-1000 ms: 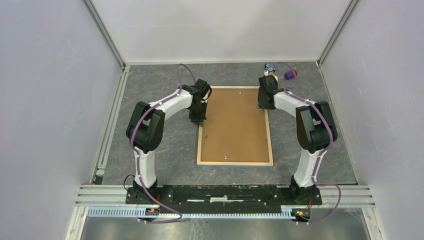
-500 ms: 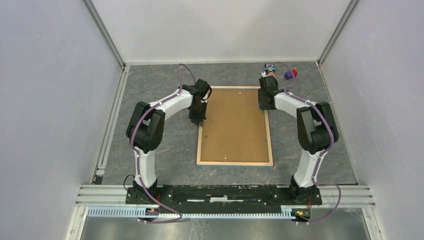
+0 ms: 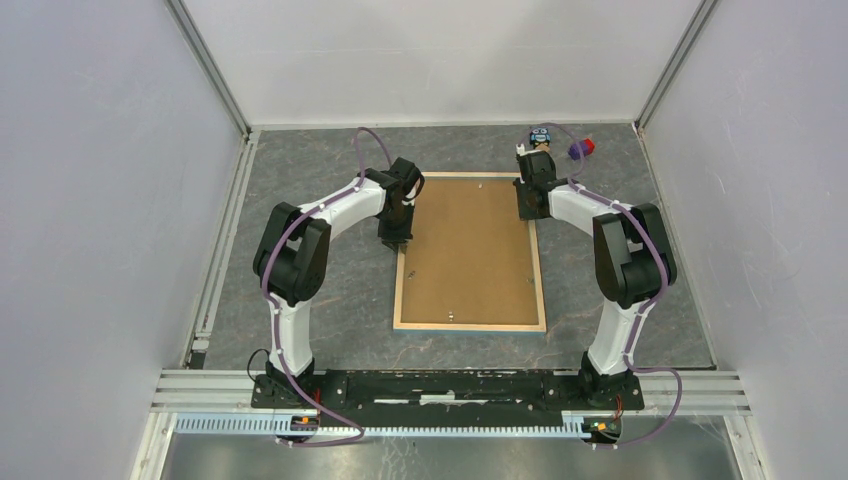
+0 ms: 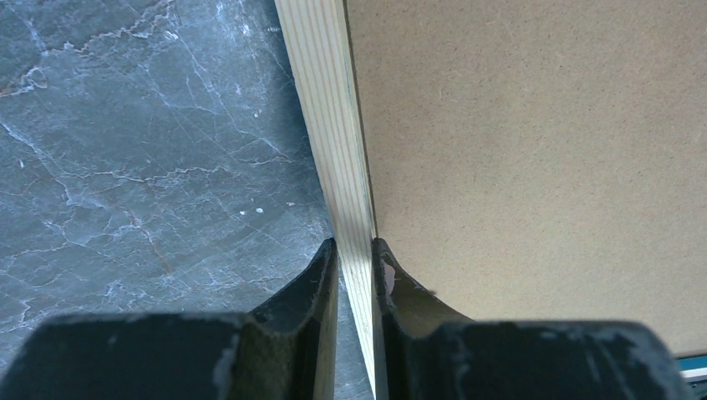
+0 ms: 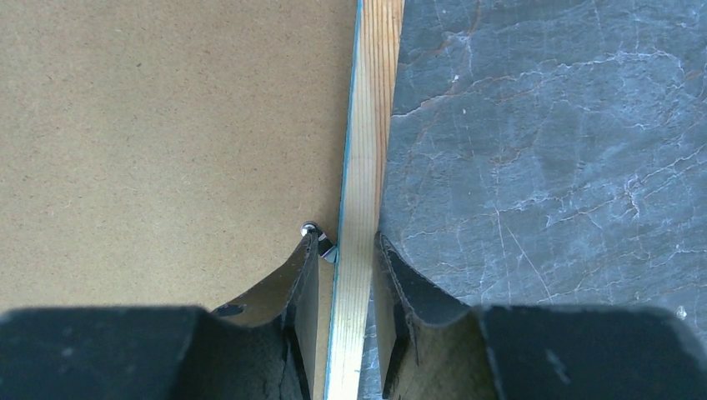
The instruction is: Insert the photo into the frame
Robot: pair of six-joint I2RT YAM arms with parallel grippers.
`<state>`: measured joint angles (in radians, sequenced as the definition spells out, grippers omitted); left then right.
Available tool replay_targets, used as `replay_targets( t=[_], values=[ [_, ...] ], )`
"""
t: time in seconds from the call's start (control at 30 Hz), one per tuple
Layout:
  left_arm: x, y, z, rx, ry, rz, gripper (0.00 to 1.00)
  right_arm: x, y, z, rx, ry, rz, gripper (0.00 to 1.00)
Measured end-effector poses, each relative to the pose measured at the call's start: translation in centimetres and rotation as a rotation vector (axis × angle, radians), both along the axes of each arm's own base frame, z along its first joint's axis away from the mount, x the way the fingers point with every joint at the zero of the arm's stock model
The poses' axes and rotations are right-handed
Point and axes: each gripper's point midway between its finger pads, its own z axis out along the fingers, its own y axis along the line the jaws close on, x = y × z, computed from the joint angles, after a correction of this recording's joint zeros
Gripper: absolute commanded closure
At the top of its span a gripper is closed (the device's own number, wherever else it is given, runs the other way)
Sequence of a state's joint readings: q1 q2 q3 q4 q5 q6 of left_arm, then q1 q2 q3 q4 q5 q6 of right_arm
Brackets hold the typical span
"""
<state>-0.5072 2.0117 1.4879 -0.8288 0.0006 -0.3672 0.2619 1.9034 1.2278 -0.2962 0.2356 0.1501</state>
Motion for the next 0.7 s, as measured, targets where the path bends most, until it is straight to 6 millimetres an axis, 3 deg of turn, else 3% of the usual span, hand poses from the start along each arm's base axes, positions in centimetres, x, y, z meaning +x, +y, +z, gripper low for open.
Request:
replay_targets(
  t=[0.17,0.2,0.33,0.47,0.53,0.57,0.7],
  values=[
    [0.0,0.0,0.0,0.001,-0.001,-0.001,0.98,0.0,0.1,0.0,0.001,0.003,0.026,1.0],
    [0.0,0.0,0.0,0.003,0.0,-0.001,0.98,0.0,0.1,0.0,0.004,0.004,0.03,0.95],
    [0.0,0.0,0.0,0.003,0.0,-0.001,0.98,0.0,0.3,0.0,0.015,0.003,0.045,0.54],
    [0.0,0.0,0.0,0.003,0.001,-0.001,0.98,0.0,0.1,0.2,0.013,-0.003,0.045,0.29],
    [0.0,0.0,0.0,0.003,0.002,-0.001,0.98,-0.6,0.0,0.2,0.024,-0.002,0.039,0.07],
    [0.0,0.0,0.0,0.004,0.002,-0.001,0.98,-1.2,-0.1,0.3,0.032,0.001,0.036,0.03],
    [0.0,0.0,-0.1,0.004,0.003,-0.001,0.98,-5.2,0.1,0.0,0.081,0.029,0.047,0.02]
  ],
)
